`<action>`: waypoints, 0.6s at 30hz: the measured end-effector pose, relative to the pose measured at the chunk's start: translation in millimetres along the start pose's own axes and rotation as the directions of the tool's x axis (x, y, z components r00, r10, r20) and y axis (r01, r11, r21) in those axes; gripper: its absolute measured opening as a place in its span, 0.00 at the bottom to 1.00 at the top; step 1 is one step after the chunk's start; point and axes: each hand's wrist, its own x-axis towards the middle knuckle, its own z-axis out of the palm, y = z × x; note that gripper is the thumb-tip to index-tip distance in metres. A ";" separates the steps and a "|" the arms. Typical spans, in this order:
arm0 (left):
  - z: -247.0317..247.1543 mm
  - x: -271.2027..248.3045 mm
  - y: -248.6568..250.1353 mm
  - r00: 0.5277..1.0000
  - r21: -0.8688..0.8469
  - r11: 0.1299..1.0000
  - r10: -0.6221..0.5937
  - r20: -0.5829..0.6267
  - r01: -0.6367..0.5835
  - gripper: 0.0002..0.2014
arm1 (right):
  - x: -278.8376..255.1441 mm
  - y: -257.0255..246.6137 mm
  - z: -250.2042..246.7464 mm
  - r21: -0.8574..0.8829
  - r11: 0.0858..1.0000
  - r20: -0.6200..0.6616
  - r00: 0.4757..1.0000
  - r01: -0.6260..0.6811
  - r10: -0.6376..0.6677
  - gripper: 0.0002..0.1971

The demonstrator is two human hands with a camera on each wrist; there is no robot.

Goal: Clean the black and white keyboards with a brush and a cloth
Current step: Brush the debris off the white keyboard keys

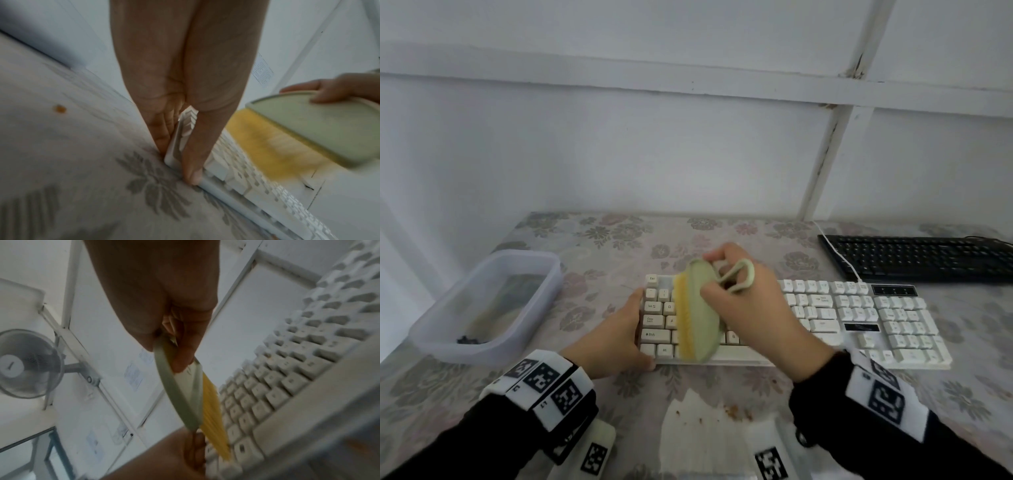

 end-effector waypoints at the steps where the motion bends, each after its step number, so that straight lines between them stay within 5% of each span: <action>1: 0.0 -0.1 0.6 1.000 0.002 1.000 0.002 0.001 -0.002 0.54 | 8.5 -1.5 0.5 -0.011 1.000 -0.038 0.999 0.012 -0.013 0.09; 5: 0.6 -0.4 1.6 1.000 0.000 1.000 0.022 -0.005 -0.022 0.51 | 27.2 4.4 9.7 -0.029 1.000 -0.063 0.998 0.003 -0.005 0.10; 13: 0.8 0.7 -0.1 0.999 -0.037 0.998 0.043 -0.008 -0.043 0.51 | -20.2 16.7 9.5 -0.094 0.995 0.143 0.989 -0.013 0.026 0.08; 18: 0.7 0.9 -0.2 1.000 -0.007 1.000 0.005 -0.014 -0.005 0.51 | 0.6 -1.9 -1.5 0.005 1.000 0.038 0.999 -0.028 0.028 0.10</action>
